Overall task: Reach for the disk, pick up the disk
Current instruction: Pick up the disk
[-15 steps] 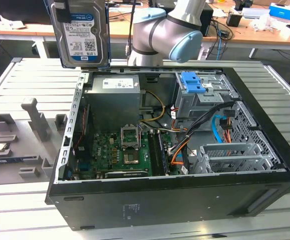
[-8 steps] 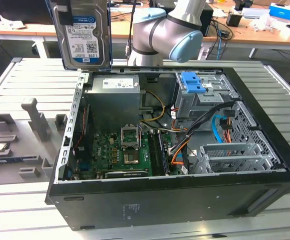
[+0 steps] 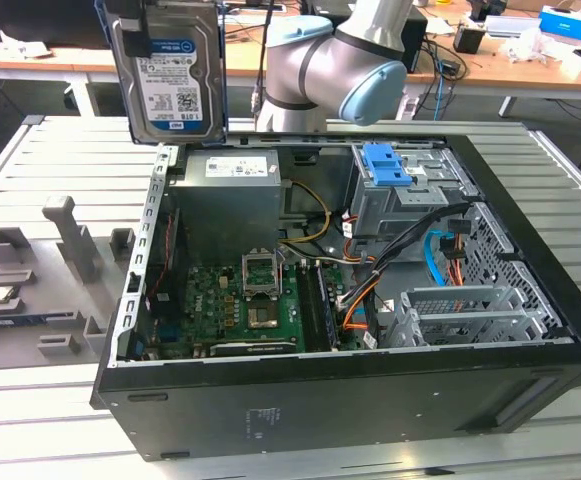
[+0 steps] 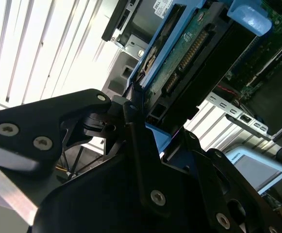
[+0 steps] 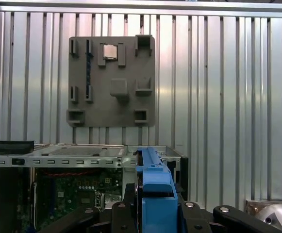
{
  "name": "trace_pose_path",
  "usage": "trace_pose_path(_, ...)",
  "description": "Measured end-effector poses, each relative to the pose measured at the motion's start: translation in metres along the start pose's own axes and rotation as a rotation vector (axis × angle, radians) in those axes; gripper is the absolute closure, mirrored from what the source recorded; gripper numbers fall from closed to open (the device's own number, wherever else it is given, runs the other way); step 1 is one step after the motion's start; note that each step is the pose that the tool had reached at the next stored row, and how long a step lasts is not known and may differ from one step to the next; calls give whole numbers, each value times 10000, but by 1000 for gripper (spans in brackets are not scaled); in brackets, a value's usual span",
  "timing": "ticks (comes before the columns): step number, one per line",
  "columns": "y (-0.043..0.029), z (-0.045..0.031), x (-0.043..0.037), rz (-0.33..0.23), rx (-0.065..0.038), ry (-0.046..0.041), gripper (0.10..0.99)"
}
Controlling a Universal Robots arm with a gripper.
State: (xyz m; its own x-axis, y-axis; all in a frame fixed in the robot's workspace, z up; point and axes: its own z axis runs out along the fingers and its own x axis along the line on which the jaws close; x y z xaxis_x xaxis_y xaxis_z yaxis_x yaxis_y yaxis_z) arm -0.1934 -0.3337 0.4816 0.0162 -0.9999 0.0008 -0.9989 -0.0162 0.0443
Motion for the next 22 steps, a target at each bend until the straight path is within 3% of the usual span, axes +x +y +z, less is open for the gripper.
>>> trace_pose_path(6, -10, 29, 3, -1, -1, 1, 718)
trace_pose_path(22, -6, 40, 284, 0, 0, 0, 718)
